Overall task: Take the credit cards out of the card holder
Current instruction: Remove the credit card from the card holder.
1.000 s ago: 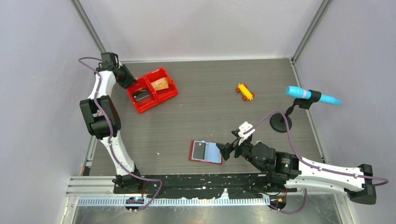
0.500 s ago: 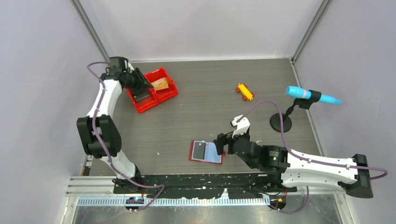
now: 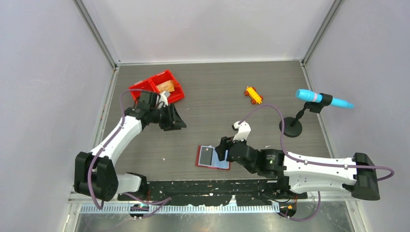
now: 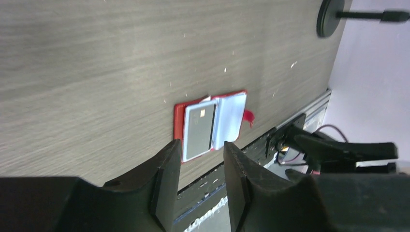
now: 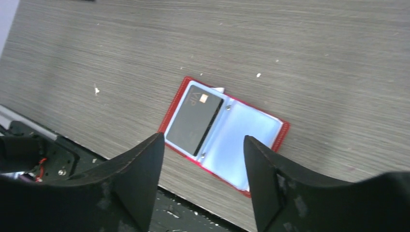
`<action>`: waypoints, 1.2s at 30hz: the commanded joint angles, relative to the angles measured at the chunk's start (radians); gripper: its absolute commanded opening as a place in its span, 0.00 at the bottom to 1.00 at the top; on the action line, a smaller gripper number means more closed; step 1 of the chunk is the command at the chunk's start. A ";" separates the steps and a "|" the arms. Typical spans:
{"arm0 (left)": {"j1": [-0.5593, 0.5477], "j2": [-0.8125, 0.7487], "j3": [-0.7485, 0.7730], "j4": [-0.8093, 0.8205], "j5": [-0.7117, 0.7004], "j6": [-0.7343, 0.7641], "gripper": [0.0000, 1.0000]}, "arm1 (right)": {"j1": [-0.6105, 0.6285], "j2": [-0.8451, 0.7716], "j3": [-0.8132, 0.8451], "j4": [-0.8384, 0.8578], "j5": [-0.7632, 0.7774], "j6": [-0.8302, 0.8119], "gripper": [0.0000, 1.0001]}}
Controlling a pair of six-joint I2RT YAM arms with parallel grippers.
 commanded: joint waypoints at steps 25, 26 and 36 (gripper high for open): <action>-0.327 0.158 -0.413 0.617 0.057 -0.137 0.15 | -0.247 0.161 -0.323 0.708 -0.527 0.076 0.34; -0.327 0.170 -0.411 0.619 0.060 -0.133 0.15 | -0.249 0.170 -0.322 0.724 -0.531 0.076 0.34; -0.337 0.219 -0.443 0.651 0.057 -0.132 0.11 | -0.261 0.277 -0.324 0.769 -0.544 0.095 0.33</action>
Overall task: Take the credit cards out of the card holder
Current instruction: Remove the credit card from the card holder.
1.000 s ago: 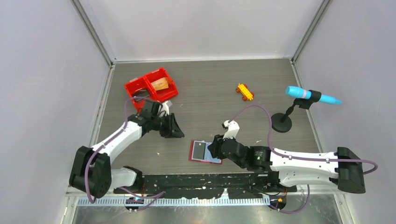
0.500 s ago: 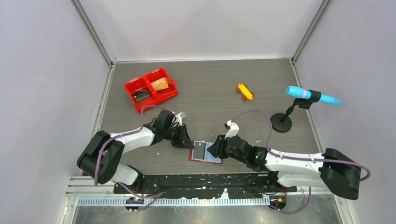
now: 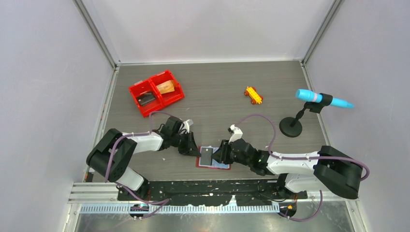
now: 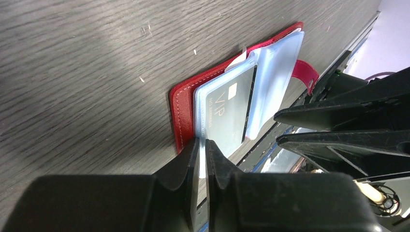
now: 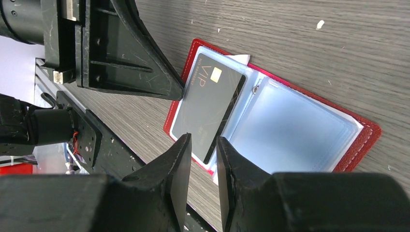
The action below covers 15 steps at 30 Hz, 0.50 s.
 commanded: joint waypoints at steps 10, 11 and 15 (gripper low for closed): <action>-0.018 0.011 -0.026 0.038 -0.010 0.028 0.10 | -0.023 0.079 -0.005 0.103 -0.009 0.010 0.30; -0.018 0.013 -0.026 0.037 -0.010 0.030 0.10 | -0.023 0.082 -0.005 0.107 -0.010 0.010 0.30; -0.019 0.017 -0.027 0.035 -0.010 0.031 0.10 | -0.032 0.106 -0.007 0.126 -0.022 0.010 0.29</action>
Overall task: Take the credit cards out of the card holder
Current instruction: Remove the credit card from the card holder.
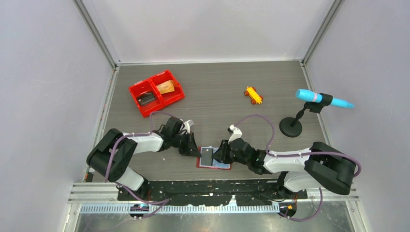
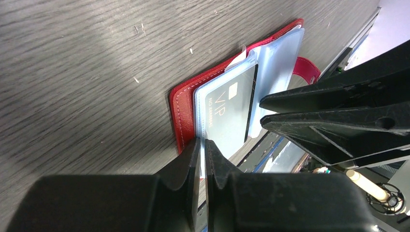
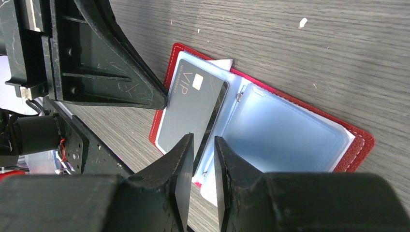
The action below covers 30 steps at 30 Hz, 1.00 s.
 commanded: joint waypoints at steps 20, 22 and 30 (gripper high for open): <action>-0.012 0.017 -0.012 0.001 -0.023 0.029 0.10 | -0.018 0.104 0.003 0.121 -0.049 0.010 0.27; -0.011 0.018 -0.009 -0.005 -0.023 0.032 0.10 | -0.018 0.106 0.002 0.125 -0.050 0.010 0.26; -0.014 0.020 -0.002 -0.038 -0.054 0.056 0.10 | -0.025 0.074 -0.027 0.165 -0.063 0.000 0.06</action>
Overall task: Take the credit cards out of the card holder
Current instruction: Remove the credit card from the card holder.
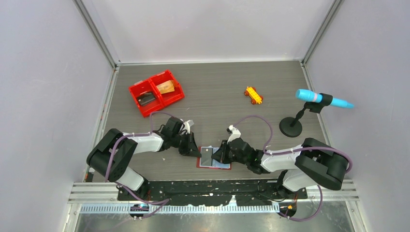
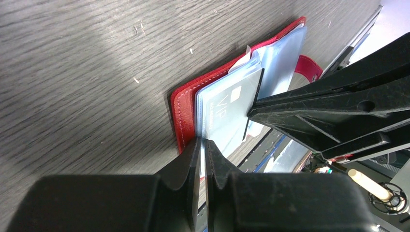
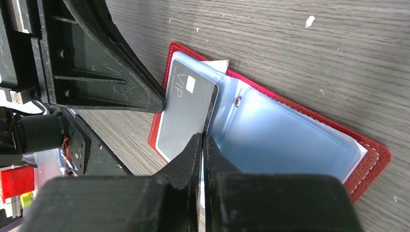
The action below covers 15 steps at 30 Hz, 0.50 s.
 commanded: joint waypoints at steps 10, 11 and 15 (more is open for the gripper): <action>-0.012 0.029 0.011 -0.077 -0.070 0.066 0.10 | -0.028 -0.083 -0.055 0.124 -0.082 -0.016 0.10; -0.012 0.030 0.012 -0.077 -0.071 0.065 0.10 | -0.033 -0.080 -0.056 0.132 -0.097 -0.016 0.11; -0.012 0.034 0.014 -0.080 -0.076 0.062 0.10 | -0.047 -0.053 -0.064 0.201 -0.145 -0.011 0.05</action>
